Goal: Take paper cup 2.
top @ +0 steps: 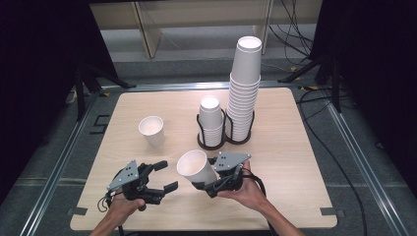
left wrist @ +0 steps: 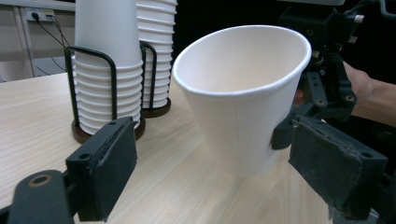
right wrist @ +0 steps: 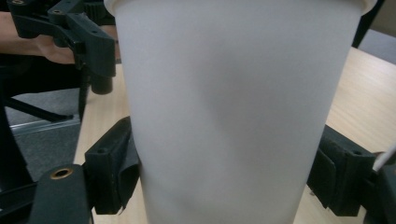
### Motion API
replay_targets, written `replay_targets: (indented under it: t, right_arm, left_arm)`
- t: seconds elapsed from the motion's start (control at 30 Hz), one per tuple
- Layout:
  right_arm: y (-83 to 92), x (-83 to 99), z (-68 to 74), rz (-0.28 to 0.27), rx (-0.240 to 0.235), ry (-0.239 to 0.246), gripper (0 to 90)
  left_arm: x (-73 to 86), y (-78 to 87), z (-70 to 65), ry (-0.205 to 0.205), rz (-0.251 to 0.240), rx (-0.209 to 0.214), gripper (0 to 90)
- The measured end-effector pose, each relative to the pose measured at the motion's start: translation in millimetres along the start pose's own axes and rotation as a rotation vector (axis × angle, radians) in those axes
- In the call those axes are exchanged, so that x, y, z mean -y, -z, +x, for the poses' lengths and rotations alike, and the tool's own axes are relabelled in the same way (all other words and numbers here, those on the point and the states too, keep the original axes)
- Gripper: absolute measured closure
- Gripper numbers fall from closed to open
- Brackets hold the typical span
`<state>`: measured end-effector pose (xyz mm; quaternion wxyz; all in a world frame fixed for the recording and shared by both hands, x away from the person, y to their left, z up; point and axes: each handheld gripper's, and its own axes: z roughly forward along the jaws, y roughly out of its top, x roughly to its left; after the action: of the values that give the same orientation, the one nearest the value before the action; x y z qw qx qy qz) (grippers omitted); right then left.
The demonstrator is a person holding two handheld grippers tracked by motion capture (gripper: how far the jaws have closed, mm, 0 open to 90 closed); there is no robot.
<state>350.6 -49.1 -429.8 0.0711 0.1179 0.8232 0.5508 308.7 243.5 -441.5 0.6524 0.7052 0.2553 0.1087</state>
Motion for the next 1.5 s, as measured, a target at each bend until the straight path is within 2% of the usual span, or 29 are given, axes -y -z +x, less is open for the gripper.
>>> replay_targets:
  t: [0.1,0.17,0.23,0.4,0.53,0.57,0.83,0.87,0.93,1.13,1.27,1.4,1.43,1.5]
  right_arm:
    - [-4.9,-0.7,3.3,-0.010,-0.014,0.005,21.5]
    - [-8.3,-1.7,4.7,-0.012,-0.023,0.026,21.5]
    - [-10.9,-1.6,6.5,0.000,-0.044,0.023,21.4]
    - [-18.5,-1.3,11.7,0.014,-0.054,0.034,21.3]
    - [-23.0,-1.1,13.9,0.029,-0.068,0.044,21.2]
    - [-23.6,-1.3,14.7,0.034,-0.072,0.048,21.2]
    - [-27.4,-1.3,17.5,0.032,-0.082,0.054,21.2]
    - [-27.8,-1.1,17.7,0.032,-0.086,0.042,21.1]
    - [-27.9,-1.2,17.0,0.023,-0.081,0.051,21.0]
    - [-28.2,-1.4,16.9,0.022,-0.088,0.043,20.4]
    - [-29.1,-1.2,18.0,0.036,-0.089,0.021,19.0]
    - [-29.4,-2.4,18.5,0.061,-0.048,0.042,15.5]
    - [-28.9,-2.6,18.8,0.074,-0.049,0.041,15.3]
    - [-28.3,-2.9,19.1,0.075,-0.043,0.049,15.2]
  left_arm:
    - [0.0,-3.5,-1.7,-0.002,0.007,0.011,14.4]
    - [0.2,-5.3,-2.8,0.001,0.006,0.019,14.5]
    - [-0.1,-6.9,-4.1,-0.001,0.008,0.021,14.4]
    - [-0.6,-9.0,-6.5,-0.011,0.008,0.043,10.5]
    - [-0.8,-11.5,-8.0,-0.020,-0.022,0.066,9.0]
    - [-2.0,-9.7,-8.9,-0.023,0.000,0.053,8.5]
    - [-1.8,-10.9,-10.3,-0.028,-0.004,0.051,6.8]
    - [-2.0,-10.8,-10.4,-0.022,-0.007,0.053,6.8]
    - [-2.8,-10.3,-10.1,-0.008,-0.016,0.052,7.1]
    - [-4.4,-10.6,-13.1,-0.019,-0.015,0.046,8.4]
    - [-4.7,-10.2,-12.9,-0.041,-0.001,0.035,9.5]
    - [-5.8,-10.1,-15.0,-0.085,0.024,0.005,10.1]
    - [-6.0,-10.1,-15.3,-0.104,0.034,-0.003,10.3]
    - [-6.2,-10.2,-15.9,-0.117,0.045,-0.006,10.6]
